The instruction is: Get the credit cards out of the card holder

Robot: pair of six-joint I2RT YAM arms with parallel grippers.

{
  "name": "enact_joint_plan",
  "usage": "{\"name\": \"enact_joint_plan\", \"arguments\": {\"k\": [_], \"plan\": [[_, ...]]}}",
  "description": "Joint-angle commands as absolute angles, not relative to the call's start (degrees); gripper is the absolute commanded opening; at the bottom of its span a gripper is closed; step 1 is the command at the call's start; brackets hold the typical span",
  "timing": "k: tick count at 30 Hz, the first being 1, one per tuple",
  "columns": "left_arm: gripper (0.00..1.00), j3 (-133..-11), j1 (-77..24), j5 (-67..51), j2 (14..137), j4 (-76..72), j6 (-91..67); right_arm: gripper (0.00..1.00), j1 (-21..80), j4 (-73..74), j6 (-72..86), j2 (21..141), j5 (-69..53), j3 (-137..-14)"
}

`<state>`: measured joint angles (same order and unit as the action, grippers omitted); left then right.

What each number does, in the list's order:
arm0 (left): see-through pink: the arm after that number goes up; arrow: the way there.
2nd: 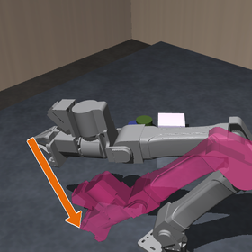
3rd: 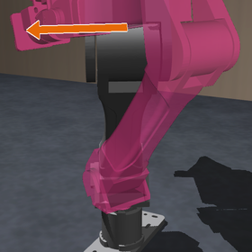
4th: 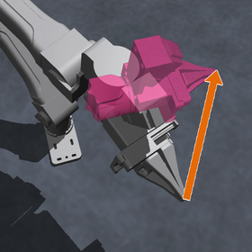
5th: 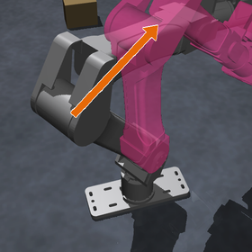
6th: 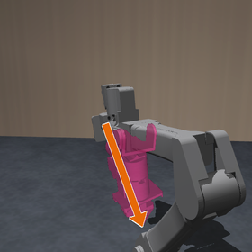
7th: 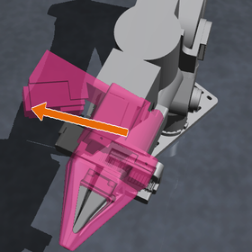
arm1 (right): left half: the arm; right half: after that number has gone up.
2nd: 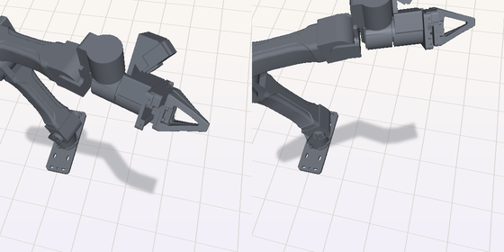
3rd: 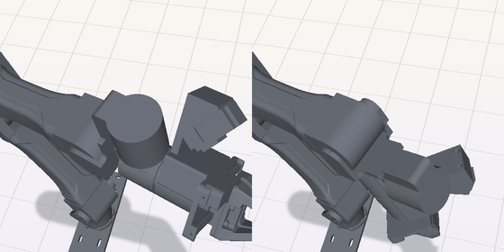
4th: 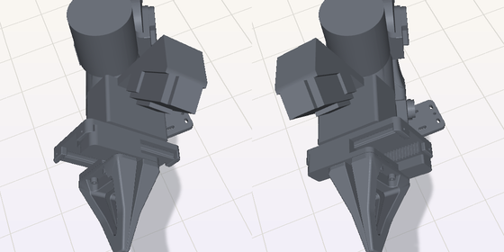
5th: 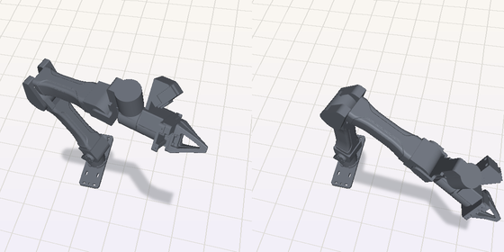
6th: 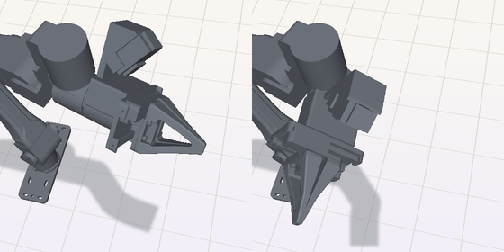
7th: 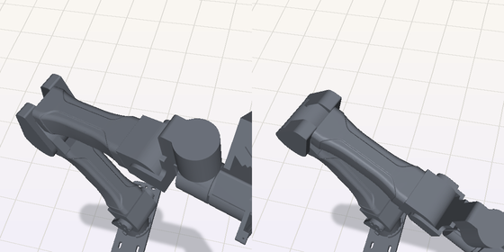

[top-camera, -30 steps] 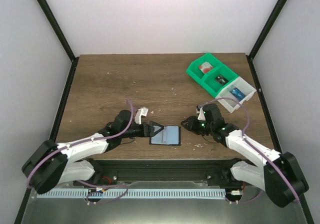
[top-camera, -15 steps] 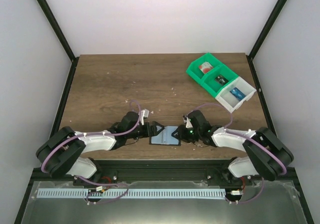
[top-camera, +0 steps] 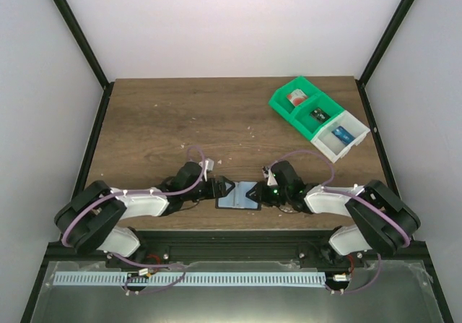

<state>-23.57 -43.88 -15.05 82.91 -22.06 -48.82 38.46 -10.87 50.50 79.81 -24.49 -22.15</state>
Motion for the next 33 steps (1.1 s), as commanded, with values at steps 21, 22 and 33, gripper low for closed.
{"name": "enact_joint_plan", "arguments": {"k": [21, 22, 33], "plan": [[0.96, -21.46, -47.89, -15.56, 72.95, -15.75, -54.93, 0.26, 39.29, -9.11, 51.34, 80.71, -22.14, -20.66], [0.96, -21.35, -47.87, -15.49, 73.28, -15.93, -55.02, 0.26, 39.29, -9.12, 51.34, 80.62, -22.08, -20.65], [0.96, -20.13, -47.95, -16.78, 77.36, -19.62, -56.60, 0.26, 39.37, -9.62, 51.67, 80.75, -22.14, -20.57]]}}
